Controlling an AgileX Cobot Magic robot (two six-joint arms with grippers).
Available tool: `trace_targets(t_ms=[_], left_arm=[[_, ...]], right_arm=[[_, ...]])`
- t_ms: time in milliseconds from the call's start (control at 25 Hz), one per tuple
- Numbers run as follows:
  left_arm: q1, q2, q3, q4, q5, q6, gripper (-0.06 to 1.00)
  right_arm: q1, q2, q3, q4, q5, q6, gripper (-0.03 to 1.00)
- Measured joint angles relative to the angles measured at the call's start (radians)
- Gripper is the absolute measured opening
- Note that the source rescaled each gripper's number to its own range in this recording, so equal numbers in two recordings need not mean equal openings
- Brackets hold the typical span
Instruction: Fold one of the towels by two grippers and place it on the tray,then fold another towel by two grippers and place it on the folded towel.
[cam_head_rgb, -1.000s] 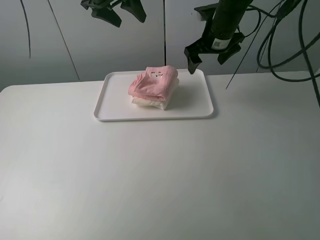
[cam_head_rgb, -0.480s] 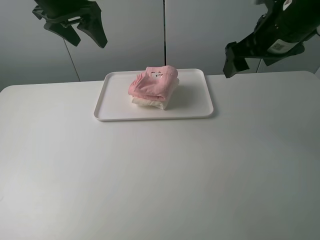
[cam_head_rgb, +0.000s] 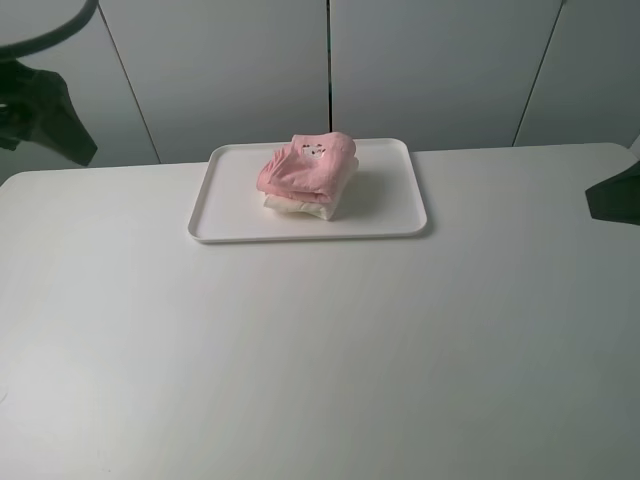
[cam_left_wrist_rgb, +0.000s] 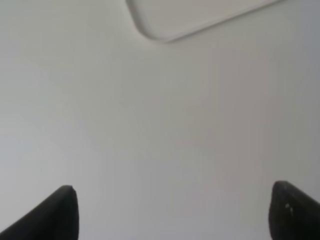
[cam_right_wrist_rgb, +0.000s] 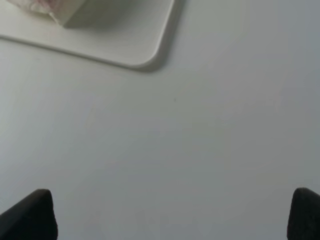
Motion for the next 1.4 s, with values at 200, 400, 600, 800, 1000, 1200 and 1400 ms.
trace_targets(t_ms=[200, 400, 600, 800, 1000, 1200, 1400], left_arm=[[0.000, -0.262, 0.195, 0.014, 0.002, -0.040, 0.98], [0.000, -0.539, 0.343, 0.014, 0.033, -0.063, 0.98], [0.000, -0.816, 0.424, 0.024, 0.081, -0.116, 0.98], [0.000, -1.029, 0.469, 0.026, 0.135, -0.138, 0.98], [0.000, -1.188, 0.484, 0.031, 0.147, -0.140, 0.99], [0.000, -1.223, 0.505, 0.091, 0.147, -0.140, 0.99], [0.000, -1.229, 0.556, 0.091, 0.153, -0.140, 0.99]], right_arm=[[0.000, -0.245, 0.052, 0.000, 0.085, -0.008, 1.00], [0.000, -0.417, 0.083, 0.017, 0.173, -0.031, 1.00], [0.000, -0.525, 0.097, 0.084, 0.246, -0.097, 1.00], [0.000, -0.579, 0.133, 0.116, 0.248, -0.124, 1.00], [0.000, -0.583, 0.151, 0.138, 0.217, -0.150, 1.00], [0.000, -0.583, 0.163, 0.152, 0.188, -0.157, 1.00], [0.000, -0.583, 0.163, 0.154, 0.188, -0.157, 1.00]])
